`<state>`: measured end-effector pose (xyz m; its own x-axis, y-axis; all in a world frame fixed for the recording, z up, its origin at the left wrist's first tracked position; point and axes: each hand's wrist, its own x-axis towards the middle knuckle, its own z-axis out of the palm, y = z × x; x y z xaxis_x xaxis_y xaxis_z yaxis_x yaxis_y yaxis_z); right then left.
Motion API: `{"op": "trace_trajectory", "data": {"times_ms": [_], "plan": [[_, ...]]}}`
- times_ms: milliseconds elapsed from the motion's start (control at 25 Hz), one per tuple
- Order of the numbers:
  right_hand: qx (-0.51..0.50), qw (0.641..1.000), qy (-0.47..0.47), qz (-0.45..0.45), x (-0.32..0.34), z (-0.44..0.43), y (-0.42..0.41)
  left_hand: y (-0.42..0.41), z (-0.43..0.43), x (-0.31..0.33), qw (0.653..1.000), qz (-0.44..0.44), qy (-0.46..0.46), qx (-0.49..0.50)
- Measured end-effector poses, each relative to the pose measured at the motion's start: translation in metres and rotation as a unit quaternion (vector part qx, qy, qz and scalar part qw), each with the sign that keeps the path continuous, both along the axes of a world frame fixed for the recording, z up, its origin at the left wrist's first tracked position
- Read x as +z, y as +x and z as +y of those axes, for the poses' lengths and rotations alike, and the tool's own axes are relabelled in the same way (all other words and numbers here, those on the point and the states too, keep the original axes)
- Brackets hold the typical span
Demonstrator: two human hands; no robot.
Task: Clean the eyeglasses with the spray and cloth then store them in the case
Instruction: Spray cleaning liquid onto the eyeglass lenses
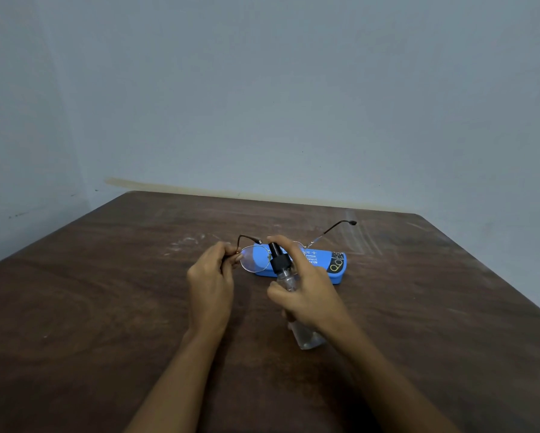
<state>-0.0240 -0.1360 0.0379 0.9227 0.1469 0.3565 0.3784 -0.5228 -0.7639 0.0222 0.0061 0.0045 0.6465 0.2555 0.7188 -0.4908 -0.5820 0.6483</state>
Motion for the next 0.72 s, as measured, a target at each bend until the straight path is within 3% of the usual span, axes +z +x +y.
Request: {"op": "trace_trajectory", "data": {"times_ms": [280,720], "plan": [[-0.098,0.995,-0.008,-0.026,0.001,-0.014,0.003,-0.002,-0.002,0.002,1.0,-0.011,-0.023,0.003],[-0.124,0.991,0.029,-0.035,0.001,-0.021,0.003,0.002,0.003,-0.003,0.999,-0.01,-0.029,0.008]]}}
